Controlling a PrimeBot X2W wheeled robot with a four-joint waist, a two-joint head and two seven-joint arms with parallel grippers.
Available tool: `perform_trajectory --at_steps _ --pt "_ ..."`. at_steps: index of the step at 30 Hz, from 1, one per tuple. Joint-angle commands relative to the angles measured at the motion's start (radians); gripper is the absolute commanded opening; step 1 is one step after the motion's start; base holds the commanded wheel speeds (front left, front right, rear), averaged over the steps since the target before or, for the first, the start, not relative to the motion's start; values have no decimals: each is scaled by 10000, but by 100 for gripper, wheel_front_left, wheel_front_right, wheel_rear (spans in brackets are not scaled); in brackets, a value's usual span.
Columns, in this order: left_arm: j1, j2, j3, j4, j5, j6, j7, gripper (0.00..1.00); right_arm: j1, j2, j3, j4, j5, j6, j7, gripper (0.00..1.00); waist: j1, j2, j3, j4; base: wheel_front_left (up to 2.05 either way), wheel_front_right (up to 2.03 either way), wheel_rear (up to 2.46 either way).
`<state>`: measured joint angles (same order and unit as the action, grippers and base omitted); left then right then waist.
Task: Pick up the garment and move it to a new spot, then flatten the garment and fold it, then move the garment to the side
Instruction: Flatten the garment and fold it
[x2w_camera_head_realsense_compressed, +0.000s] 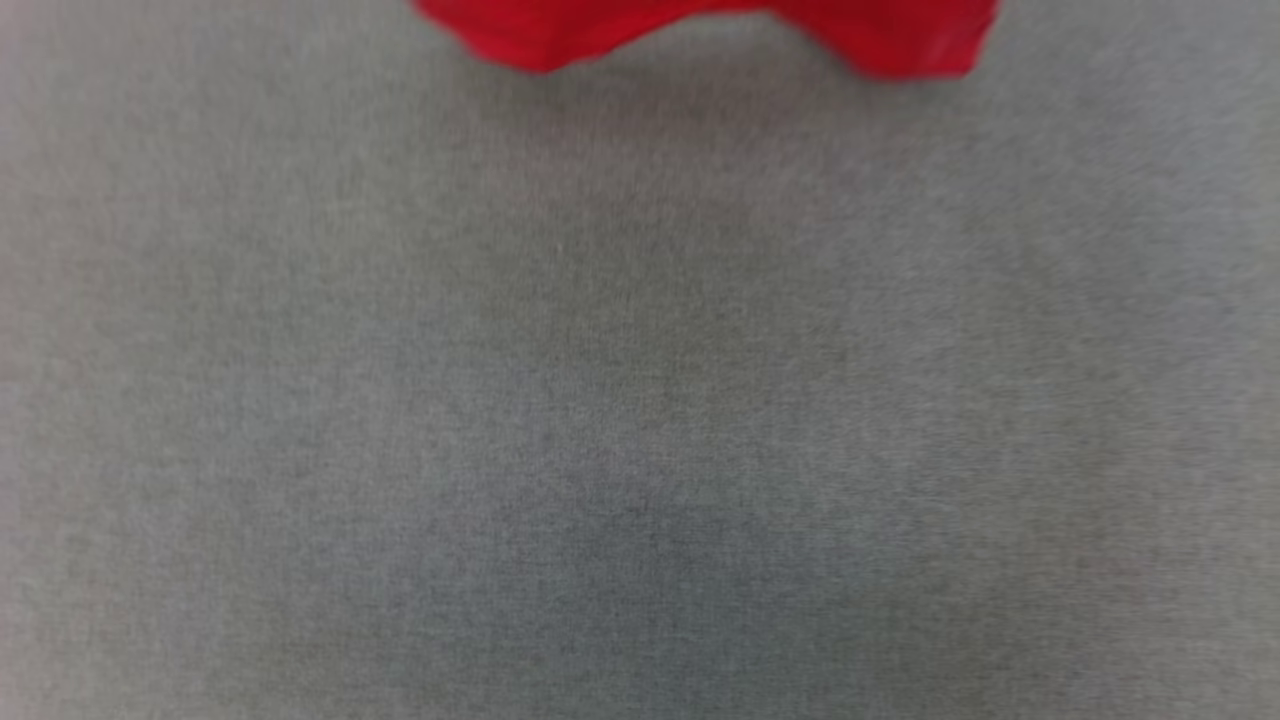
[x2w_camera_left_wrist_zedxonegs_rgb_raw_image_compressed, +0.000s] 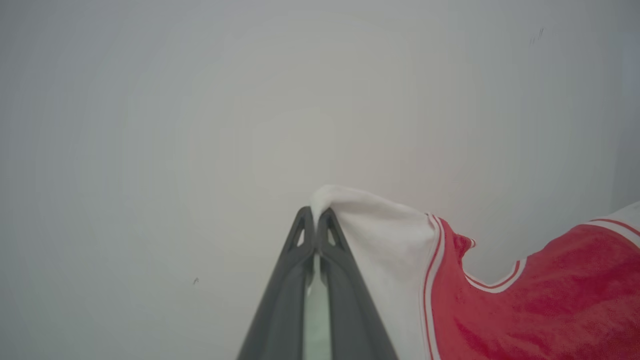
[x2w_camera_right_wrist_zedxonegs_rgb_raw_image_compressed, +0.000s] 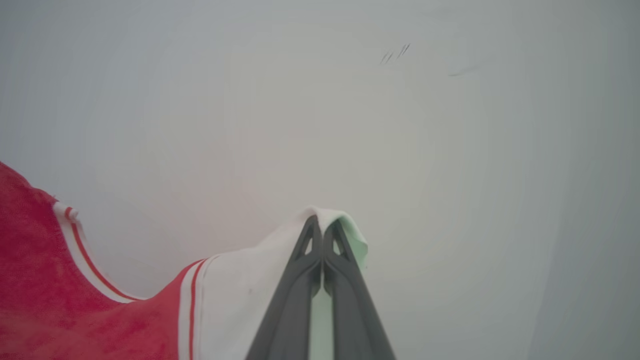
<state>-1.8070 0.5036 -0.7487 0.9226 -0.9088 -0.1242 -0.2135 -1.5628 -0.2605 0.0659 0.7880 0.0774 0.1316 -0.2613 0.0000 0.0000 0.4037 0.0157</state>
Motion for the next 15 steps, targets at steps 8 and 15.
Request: perform_trajectory --at_steps 8,15 --pt "1416 377 -605 -891 -682 -66 -382 0 1449 -200 226 -653 -69 -18 -31 0 0 0 978 605 0 0 0" --pt "3324 1253 -1888 -2518 -1860 -60 13 0 3528 -551 1579 -864 1659 -18 -30 0 0 0 62 617 0 0 0"
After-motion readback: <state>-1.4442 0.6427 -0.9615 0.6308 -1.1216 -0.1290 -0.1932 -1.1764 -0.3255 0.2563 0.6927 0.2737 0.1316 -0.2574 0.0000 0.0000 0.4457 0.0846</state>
